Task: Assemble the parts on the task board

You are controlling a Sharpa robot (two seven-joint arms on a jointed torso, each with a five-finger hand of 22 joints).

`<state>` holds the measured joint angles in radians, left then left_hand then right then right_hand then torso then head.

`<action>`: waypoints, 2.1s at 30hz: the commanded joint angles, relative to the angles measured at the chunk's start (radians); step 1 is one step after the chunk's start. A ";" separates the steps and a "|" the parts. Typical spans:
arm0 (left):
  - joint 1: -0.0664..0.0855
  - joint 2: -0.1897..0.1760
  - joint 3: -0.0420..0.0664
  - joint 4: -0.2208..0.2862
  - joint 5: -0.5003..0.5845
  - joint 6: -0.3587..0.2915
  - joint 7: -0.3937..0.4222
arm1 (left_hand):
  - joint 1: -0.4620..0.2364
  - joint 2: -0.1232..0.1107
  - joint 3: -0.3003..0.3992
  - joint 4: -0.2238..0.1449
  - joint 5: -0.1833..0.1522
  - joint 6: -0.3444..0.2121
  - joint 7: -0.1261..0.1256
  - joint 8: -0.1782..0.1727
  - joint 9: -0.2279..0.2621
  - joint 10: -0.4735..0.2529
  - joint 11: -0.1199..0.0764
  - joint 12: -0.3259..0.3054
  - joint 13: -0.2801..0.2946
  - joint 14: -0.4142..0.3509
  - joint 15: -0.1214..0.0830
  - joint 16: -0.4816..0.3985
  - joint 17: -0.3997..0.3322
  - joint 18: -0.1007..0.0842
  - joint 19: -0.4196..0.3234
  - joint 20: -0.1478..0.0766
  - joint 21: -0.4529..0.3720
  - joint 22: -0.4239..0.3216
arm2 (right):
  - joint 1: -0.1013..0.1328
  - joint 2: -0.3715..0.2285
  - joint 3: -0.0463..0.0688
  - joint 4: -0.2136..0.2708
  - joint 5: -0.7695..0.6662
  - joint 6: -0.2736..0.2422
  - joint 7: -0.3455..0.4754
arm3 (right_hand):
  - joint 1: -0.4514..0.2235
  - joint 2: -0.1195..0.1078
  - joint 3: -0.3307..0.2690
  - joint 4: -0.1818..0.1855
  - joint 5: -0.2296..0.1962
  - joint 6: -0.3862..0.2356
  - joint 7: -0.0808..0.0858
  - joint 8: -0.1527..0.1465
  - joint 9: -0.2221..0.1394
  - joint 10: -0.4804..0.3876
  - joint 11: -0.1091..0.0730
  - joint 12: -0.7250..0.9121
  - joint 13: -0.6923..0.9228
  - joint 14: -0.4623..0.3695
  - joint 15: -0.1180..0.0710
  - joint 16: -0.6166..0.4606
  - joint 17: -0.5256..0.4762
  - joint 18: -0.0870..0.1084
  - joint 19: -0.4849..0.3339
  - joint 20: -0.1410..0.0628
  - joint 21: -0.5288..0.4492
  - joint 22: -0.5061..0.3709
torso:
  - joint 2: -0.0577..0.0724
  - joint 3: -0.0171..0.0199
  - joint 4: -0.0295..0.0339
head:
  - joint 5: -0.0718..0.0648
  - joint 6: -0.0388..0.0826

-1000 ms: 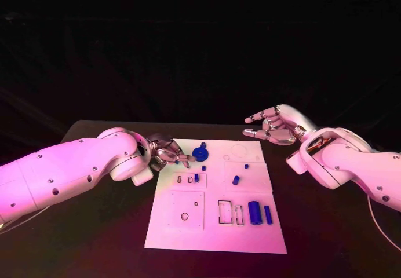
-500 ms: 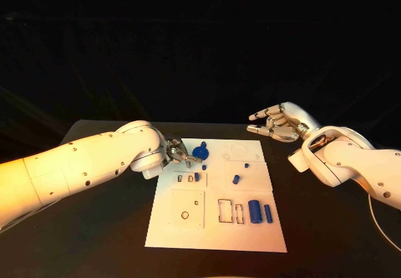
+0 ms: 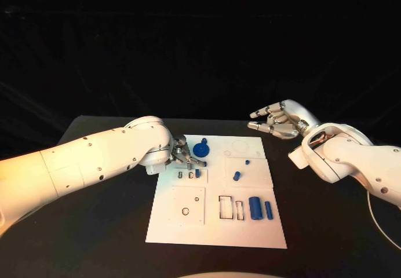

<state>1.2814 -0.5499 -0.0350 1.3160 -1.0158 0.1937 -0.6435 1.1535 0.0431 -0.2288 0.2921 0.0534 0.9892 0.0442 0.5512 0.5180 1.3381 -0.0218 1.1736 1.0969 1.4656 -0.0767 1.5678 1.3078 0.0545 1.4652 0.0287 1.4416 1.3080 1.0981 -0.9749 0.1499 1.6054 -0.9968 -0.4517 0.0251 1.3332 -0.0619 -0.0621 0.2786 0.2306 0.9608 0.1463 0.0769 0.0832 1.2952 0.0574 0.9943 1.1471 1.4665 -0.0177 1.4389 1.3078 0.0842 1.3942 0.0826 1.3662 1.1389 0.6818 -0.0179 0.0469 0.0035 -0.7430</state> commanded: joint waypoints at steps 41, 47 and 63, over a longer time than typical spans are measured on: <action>-0.004 0.058 -0.005 -0.046 -0.030 0.093 -0.019 | 0.090 0.043 0.029 -0.013 0.012 -0.030 -0.006 0.041 0.084 0.016 -0.009 0.025 0.031 0.105 -0.011 0.003 0.263 -0.011 0.025 -0.006 0.011 0.053 | -0.011 0.024 -0.001 -0.022 0.003 0.060 -0.034 | -0.011 0.018 -0.018 0.003 0.010 0.005 -0.001 0.004 0.002 -0.010 0.000 -0.014 -0.007 0.054 -0.002 -0.014 0.037 0.001 -0.011 0.001 -0.008 -0.008 | 0.000 0.0006 0.0008 | 0.005 -0.016; -0.004 0.060 -0.005 -0.047 -0.030 0.099 -0.019 | 0.093 0.044 0.031 -0.013 0.012 -0.030 -0.006 0.042 0.086 0.018 -0.009 0.027 0.033 0.105 -0.011 0.003 0.263 -0.011 0.025 -0.006 0.012 0.054 | -0.013 0.026 -0.001 -0.023 0.001 0.063 -0.034 | -0.011 0.018 -0.018 0.003 0.010 0.005 -0.001 0.004 0.002 -0.010 0.000 -0.014 -0.007 0.054 -0.002 -0.014 0.037 0.001 -0.011 0.001 -0.008 -0.008 | 0.000 0.0008 0.0007 | 0.006 -0.017; -0.005 0.061 -0.006 -0.044 -0.028 0.112 -0.019 | 0.194 0.065 0.116 -0.056 0.018 -0.042 -0.016 0.042 0.115 0.019 -0.018 0.026 0.037 0.105 -0.018 0.003 0.263 -0.010 0.023 -0.012 0.010 0.053 | -0.016 0.030 -0.001 -0.025 0.001 0.069 -0.034 | -0.012 0.020 -0.018 0.003 0.011 0.006 -0.002 0.004 0.002 -0.008 0.000 -0.010 -0.005 0.054 -0.002 -0.015 0.036 0.001 -0.011 0.001 -0.009 -0.008 | 0.000 0.0000 0.0009 | 0.006 -0.023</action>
<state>1.2770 -0.4903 -0.0408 1.2694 -1.0421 0.2856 -0.6605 1.3363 0.1033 -0.1187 0.2384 0.0651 0.9515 0.0279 0.5915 0.6321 1.3531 -0.0366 1.1998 1.1361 1.4666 -0.0903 1.5678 1.3073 0.0548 1.4666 0.0229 1.4512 1.3076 1.0831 -0.9462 0.1490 1.5808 -0.9860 -0.3983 -0.0099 1.3213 -0.0501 -0.0744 0.2800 0.2359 0.9608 0.1463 0.0768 0.0833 1.2918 0.0609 0.9866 1.1413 1.4665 -0.0177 1.4290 1.3073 0.0842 1.3909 0.0861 1.3626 1.1323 0.6820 -0.0174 0.0477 0.0091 -0.7660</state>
